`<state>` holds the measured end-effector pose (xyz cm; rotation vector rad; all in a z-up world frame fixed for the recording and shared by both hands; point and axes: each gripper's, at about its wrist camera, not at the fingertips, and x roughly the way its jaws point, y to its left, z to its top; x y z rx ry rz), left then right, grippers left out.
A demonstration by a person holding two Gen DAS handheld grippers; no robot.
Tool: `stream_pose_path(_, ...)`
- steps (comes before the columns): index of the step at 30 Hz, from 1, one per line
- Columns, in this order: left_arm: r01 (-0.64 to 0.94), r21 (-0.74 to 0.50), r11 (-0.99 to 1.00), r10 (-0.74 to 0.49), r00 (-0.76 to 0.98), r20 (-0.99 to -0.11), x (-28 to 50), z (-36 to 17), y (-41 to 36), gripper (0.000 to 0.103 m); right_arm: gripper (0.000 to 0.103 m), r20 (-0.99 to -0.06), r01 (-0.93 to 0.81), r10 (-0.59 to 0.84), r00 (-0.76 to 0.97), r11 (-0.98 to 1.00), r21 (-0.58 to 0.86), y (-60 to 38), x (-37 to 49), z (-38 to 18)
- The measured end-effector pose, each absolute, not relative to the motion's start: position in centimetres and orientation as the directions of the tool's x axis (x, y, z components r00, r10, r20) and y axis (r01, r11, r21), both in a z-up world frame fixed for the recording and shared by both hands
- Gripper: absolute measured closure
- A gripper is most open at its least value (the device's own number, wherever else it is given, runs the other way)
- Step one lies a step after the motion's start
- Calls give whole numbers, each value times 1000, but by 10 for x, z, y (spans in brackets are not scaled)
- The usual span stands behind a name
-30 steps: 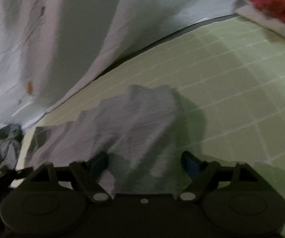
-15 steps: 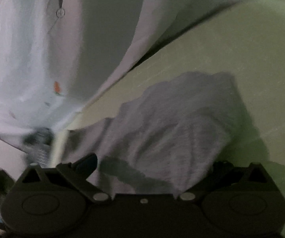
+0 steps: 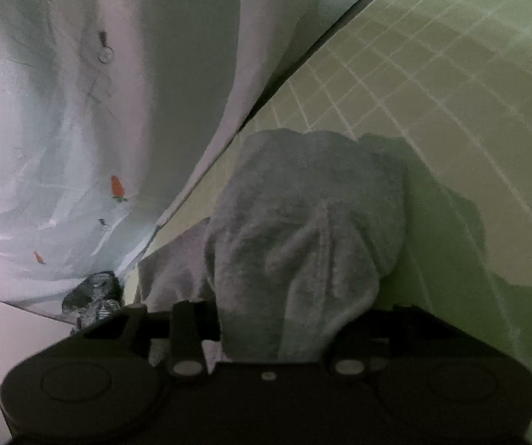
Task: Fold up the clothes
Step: 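Carry the folded hoodie with both grippers toward the stack of folded clothes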
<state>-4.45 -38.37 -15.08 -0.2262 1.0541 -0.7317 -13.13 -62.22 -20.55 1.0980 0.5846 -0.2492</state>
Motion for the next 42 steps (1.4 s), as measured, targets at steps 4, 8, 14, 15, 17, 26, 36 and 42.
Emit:
stream_pose_path(4, 524, -517, 676, -703, 248, -667, -80, -136, -376, 64, 60, -544, 485, 28, 838, 418, 768, -608, -185, -183)
stream_pose_path(8, 597, -539, 594, -755, 183, -630, -114, -128, -379, 64, 60, -525, 504, -66, 849, 401, 765, -596, -241, -162)
stream_pose_path(14, 678, -565, 471, -796, 50, -604, -161, -126, -389, 64, 60, -529, 569, -208, 822, 320, 758, -578, -320, -143)
stream_pose_path(15, 687, -568, 453, -798, 29, -602, -168, -128, -391, 64, 60, -530, 578, -231, 816, 306, 756, -574, -333, -141)
stream_pose_path(17, 704, -572, 421, -800, -9, -600, -181, -130, -397, 64, 60, -534, 595, -267, 802, 285, 752, -569, -357, -140)
stream_pose_path(26, 752, -565, 339, -802, -83, -592, -239, -126, -447, 64, 61, -539, 641, -369, 757, 260, 722, -590, -432, -132)
stream_pose_path(36, 706, -606, 367, -855, 0, -519, -290, -104, -566, 64, 63, -474, 605, -376, 796, 482, 634, -731, -462, -101)
stream_pose_path(42, 686, -631, 363, -895, 69, -440, -303, -80, -651, 64, 63, -421, 560, -380, 823, 661, 499, -820, -461, -59)
